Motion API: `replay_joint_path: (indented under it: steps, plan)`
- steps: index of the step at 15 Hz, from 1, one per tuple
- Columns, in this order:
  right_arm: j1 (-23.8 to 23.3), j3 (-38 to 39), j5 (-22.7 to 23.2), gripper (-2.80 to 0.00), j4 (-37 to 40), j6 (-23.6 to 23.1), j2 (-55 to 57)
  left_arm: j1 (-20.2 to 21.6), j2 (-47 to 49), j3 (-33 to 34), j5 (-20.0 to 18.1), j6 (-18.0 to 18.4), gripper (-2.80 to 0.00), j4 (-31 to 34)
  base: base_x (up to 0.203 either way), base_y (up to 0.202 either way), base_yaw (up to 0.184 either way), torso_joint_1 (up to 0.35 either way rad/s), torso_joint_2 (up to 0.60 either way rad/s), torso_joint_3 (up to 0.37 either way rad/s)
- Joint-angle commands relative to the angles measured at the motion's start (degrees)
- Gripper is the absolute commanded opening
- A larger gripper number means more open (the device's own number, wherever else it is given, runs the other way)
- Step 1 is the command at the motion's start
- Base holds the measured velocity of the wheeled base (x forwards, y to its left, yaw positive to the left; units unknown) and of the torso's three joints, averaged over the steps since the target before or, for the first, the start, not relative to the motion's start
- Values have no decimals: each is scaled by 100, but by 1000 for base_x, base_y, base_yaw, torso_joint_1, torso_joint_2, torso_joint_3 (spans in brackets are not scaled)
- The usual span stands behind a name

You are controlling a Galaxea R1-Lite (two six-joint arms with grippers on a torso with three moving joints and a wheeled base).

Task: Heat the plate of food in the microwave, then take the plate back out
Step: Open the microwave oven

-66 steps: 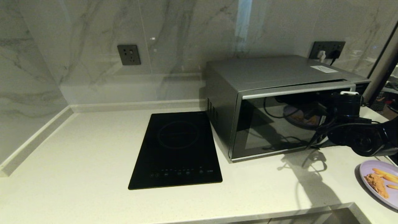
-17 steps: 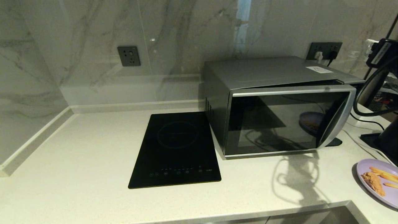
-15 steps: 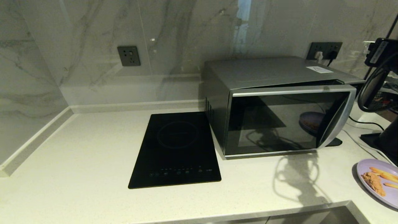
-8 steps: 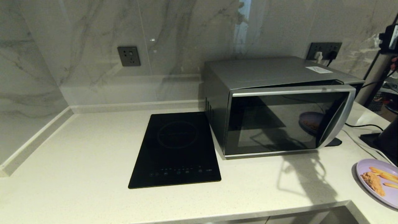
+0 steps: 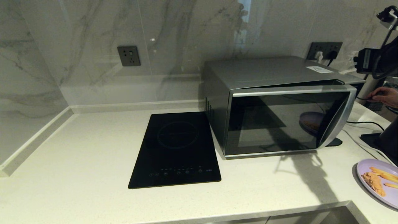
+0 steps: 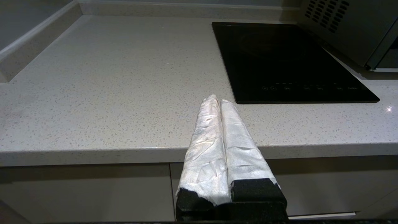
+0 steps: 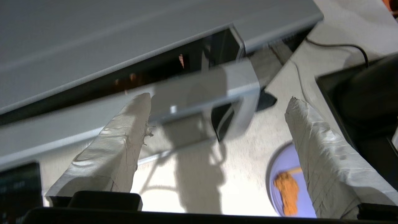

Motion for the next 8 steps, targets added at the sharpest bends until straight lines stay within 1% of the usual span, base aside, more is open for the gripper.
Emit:
replay_joint_path:
  steps: [1, 3, 8]
  plan:
    - [-10, -11, -22, 0, -289, -3, 223, 1, 4, 0, 3, -3, -280, -2, 0, 0, 0, 0, 0, 0]
    - [-10, -11, -12, 0, -466, -21, 309, 1, 4, 0, 3, -3, -280, -2, 0, 0, 0, 0, 0, 0]
    - [-10, -11, -29, 0, -516, -26, 540, 1, 4, 0, 3, -3, -280, -2, 0, 0, 0, 0, 0, 0]
